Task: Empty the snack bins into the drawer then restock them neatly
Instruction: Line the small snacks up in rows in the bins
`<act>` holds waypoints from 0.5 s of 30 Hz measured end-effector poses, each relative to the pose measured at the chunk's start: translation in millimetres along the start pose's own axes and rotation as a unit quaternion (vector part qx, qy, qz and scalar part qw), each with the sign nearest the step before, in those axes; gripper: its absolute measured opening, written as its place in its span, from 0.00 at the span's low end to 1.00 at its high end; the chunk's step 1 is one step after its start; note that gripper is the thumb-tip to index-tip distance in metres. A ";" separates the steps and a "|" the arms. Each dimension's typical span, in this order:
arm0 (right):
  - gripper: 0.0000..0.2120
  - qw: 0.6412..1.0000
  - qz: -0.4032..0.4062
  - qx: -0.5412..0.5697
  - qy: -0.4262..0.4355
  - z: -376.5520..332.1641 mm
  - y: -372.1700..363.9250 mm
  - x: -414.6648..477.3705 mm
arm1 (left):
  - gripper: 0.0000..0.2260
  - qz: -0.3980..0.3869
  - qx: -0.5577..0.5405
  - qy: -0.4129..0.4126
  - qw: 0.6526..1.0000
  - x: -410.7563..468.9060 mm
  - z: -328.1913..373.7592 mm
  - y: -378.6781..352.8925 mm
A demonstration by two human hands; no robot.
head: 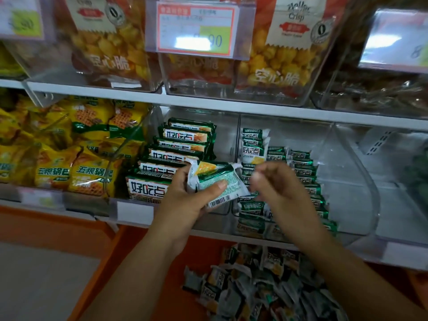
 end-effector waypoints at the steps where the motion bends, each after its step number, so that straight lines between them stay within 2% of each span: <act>1: 0.10 1.000 -0.013 0.028 0.000 -3.6 -6.5 -13.2 | 0.39 0.001 0.014 0.002 1.000 -1.9 -0.5 -2.1; 3: 0.09 0.998 -0.013 0.053 -0.008 1.5 -13.0 -25.8 | 0.41 -0.001 0.042 0.001 0.999 -4.4 -1.9 -5.4; 6: 0.09 0.997 0.009 0.070 -0.019 8.5 -10.3 -29.9 | 0.23 0.000 -0.031 -0.001 1.000 -10.1 -0.1 -6.0; 7: 0.09 0.995 0.012 0.093 -0.028 8.4 -9.1 -31.3 | 0.21 -0.004 -0.041 0.003 0.999 -11.7 0.9 -7.2; 9: 0.11 0.995 0.012 0.096 -0.024 6.6 -7.1 -34.8 | 0.27 0.000 -0.029 -0.007 1.000 -15.2 4.0 -9.5; 12: 0.08 0.999 -0.027 0.001 0.022 -5.3 -9.0 -42.7 | 0.36 0.028 -0.035 -0.022 0.999 -17.4 5.9 -9.0; 14: 0.14 0.995 -0.091 -0.033 0.025 -8.3 -17.1 -47.6 | 0.35 0.028 -0.029 -0.016 0.999 -16.1 4.6 -9.4; 15: 0.19 0.991 -0.106 -0.067 0.036 -8.4 -18.9 -48.0 | 0.31 0.029 -0.020 -0.009 0.999 -16.9 5.7 -10.1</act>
Point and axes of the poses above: each hand's wrist, its own x-axis towards the middle knuckle, its own y-axis out of the back of the hand, z = x × y, the point moved 7 cm from there along x, towards the middle knuckle, and after that the axes turned 1 degree about -y, right-handed, at the moved point
